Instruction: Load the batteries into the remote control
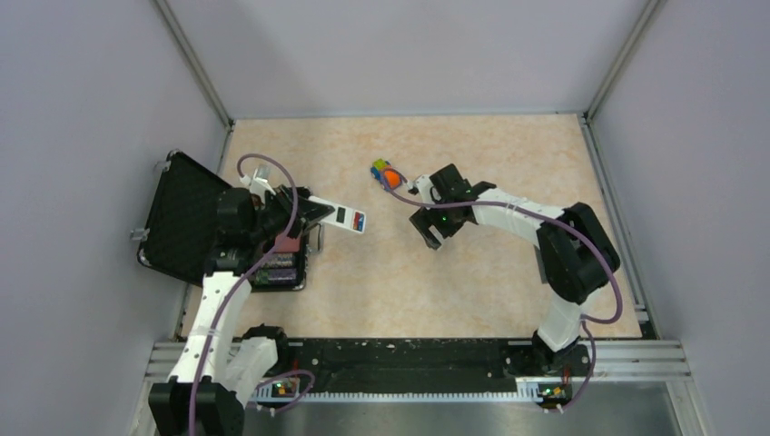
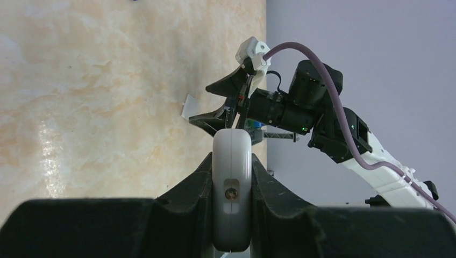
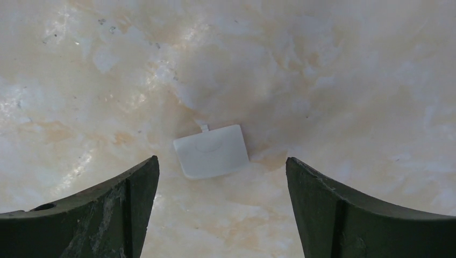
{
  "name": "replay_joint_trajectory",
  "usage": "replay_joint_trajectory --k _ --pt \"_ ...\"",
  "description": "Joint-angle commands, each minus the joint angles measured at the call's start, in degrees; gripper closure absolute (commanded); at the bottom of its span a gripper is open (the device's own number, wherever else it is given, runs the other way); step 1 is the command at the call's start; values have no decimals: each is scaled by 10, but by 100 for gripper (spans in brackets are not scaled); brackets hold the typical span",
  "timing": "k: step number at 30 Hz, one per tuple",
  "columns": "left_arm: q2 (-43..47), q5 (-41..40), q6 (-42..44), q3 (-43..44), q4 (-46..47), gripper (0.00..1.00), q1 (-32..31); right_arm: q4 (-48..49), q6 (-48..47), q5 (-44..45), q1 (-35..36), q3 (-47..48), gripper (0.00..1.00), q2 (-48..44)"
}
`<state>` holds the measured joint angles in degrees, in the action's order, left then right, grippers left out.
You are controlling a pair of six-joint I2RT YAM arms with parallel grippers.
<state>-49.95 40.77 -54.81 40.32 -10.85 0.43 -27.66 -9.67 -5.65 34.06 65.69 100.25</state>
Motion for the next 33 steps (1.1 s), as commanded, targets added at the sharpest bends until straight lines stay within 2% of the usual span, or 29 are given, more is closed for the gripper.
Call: replay_joint_trajectory --k 1,12,14,17,24,27,33 --pt "-3 -3 19 26 9 100 12 -19 -64 19 -2 41 15 36" --pt "-24 16 28 35 0 100 48 -29 -90 -4 -1 22 17 47" --pt "-30 21 27 35 1 100 52 -29 -94 0 1 18 23 51" --pt "-36 22 29 35 0 100 56 -23 -98 22 9 10 41 56" --pt "-43 22 35 30 -2 100 59 0 -90 36 23 -21 62 31" --pt "-48 25 36 20 0 100 59 13 -76 27 23 -25 65 0" --pt "-60 62 48 -15 20 100 59 41 -48 -56 37 -42 65 -116"
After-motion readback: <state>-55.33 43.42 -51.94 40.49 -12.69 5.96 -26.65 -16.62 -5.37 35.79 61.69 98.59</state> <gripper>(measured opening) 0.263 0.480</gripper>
